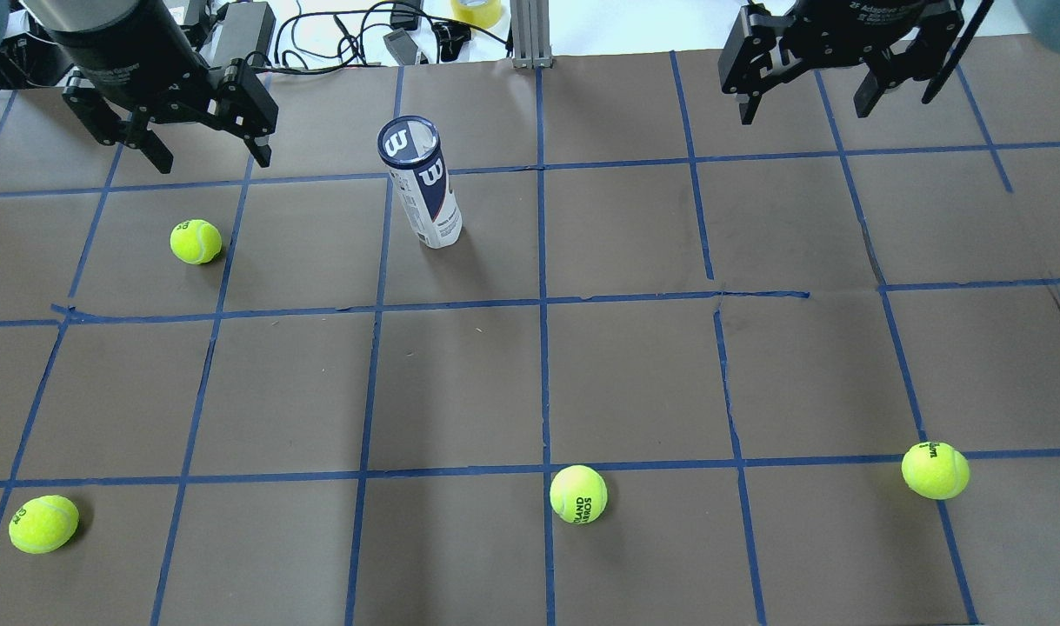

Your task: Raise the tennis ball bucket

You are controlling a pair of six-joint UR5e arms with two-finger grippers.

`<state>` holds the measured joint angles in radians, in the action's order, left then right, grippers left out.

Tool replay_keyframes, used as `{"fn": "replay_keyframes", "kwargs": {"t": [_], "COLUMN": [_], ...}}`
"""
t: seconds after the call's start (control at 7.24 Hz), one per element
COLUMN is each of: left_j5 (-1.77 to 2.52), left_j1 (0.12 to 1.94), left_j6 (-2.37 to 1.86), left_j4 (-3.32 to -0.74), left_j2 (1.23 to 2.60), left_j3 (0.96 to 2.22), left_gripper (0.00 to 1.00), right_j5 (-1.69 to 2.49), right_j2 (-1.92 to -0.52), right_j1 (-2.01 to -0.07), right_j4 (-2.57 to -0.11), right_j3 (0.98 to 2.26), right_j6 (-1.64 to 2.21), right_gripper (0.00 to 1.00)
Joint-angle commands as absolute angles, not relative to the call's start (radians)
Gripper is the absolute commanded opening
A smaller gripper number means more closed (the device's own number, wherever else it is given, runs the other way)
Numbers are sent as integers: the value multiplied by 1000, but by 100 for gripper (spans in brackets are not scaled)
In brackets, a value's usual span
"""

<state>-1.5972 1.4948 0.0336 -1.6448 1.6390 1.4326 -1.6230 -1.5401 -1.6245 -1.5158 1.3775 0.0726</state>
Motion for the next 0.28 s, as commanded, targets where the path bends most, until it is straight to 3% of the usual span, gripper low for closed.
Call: {"fn": "replay_keyframes", "kwargs": {"t": [0.0, 0.14], "left_j5": [-1598, -1597], "left_j1": [1493, 1491], "left_j6": [34, 34], "left_j4": [-1643, -1643], "left_j2": [1612, 1611], "left_j3": [1473, 1474], "left_gripper": [100, 100], "right_j5": [-1624, -1623], "right_j2": [-1540, -1540], "right_j1": [-1624, -1624], "right_j4": [-1516, -1516], "right_j3": [1378, 1378], "right_j6": [72, 72], "right_gripper": [100, 100]}}
